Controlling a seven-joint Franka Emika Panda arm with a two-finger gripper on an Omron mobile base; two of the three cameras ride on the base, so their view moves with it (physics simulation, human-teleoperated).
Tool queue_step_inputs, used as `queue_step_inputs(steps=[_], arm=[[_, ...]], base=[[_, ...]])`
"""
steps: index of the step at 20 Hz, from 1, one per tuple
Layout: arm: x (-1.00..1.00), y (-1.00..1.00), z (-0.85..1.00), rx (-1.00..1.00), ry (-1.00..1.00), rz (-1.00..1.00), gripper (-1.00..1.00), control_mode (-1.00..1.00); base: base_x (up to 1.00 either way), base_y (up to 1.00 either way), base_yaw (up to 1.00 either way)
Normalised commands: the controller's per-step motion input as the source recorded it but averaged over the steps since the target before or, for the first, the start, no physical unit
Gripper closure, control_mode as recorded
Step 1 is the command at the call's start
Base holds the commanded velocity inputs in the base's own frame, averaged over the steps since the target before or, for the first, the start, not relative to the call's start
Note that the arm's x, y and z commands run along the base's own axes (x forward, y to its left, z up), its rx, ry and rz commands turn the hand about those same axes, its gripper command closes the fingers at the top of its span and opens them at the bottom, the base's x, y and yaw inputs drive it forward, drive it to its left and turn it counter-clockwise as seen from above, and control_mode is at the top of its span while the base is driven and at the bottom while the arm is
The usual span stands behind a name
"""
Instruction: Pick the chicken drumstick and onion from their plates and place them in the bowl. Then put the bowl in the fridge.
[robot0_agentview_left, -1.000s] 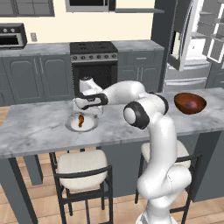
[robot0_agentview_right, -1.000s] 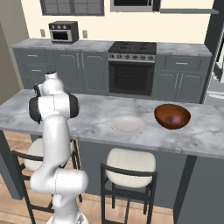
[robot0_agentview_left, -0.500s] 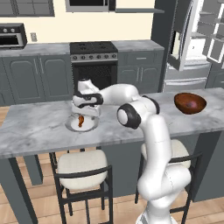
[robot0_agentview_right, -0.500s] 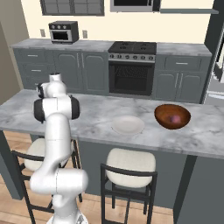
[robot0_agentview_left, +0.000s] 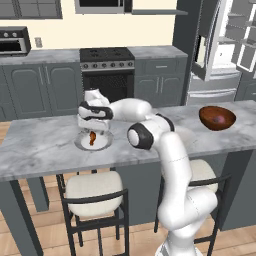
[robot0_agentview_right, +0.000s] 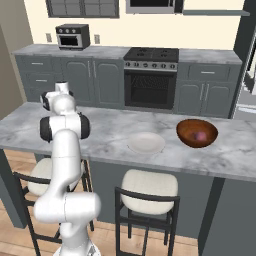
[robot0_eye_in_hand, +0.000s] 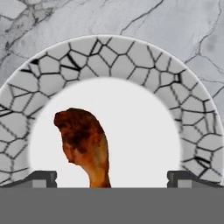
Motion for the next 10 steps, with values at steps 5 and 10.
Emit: queue_step_inputs(steps=[5,10], arm=[[-0.05,0.03,-0.27,0.0,0.0,0.0,-1.0,-1.0],[-0.01,-0.06,-0.3,0.0,-0.03,0.0,-1.0,-1.0]], base=[[0.0,0.0,0.0],[0.0,0.0,0.0]])
